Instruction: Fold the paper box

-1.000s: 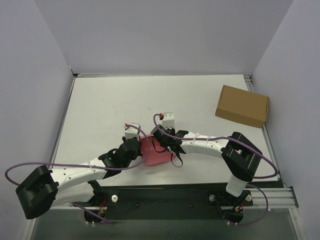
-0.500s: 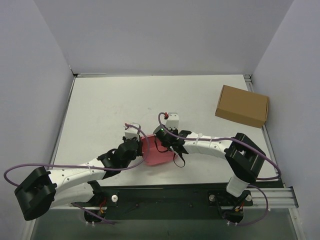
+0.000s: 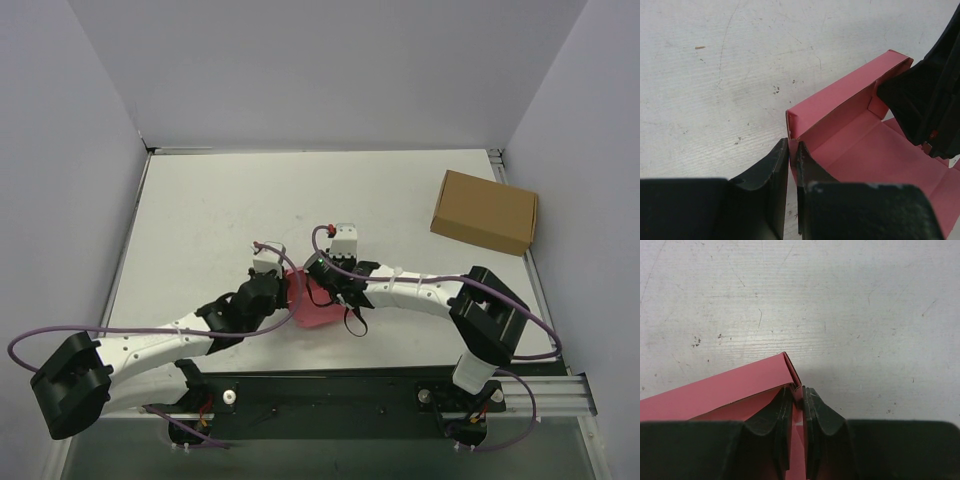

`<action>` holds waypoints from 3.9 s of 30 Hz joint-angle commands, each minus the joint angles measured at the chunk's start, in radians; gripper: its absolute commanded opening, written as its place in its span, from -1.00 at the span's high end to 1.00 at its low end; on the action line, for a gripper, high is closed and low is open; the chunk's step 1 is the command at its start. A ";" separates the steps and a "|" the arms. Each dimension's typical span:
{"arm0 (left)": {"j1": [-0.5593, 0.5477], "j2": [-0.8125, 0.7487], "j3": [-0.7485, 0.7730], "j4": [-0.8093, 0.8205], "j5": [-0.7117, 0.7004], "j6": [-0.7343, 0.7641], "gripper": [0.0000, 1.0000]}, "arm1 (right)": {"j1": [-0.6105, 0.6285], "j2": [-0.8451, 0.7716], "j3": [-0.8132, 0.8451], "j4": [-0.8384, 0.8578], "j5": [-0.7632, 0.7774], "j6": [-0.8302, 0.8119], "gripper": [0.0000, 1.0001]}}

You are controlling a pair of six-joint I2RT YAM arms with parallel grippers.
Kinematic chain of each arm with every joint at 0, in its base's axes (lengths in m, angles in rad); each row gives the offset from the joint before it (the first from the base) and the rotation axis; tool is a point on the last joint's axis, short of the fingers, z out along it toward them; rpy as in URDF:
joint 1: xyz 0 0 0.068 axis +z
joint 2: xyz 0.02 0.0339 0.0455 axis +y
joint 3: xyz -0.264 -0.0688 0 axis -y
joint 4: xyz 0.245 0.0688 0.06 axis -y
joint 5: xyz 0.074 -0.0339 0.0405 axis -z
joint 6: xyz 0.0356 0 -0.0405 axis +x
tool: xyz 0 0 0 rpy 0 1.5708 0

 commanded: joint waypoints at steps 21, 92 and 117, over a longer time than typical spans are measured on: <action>0.136 0.181 0.136 -0.181 0.102 0.104 1.00 | 0.001 -0.264 -0.109 -0.186 -0.154 -0.212 -0.26; 0.307 -0.242 0.392 -0.722 0.484 -0.021 -0.62 | -0.278 -0.178 -0.129 0.040 -0.778 -0.303 -0.30; 0.322 0.254 -0.043 0.277 0.771 -0.299 -0.44 | -0.084 -0.218 -0.268 0.127 -0.716 -0.085 -0.28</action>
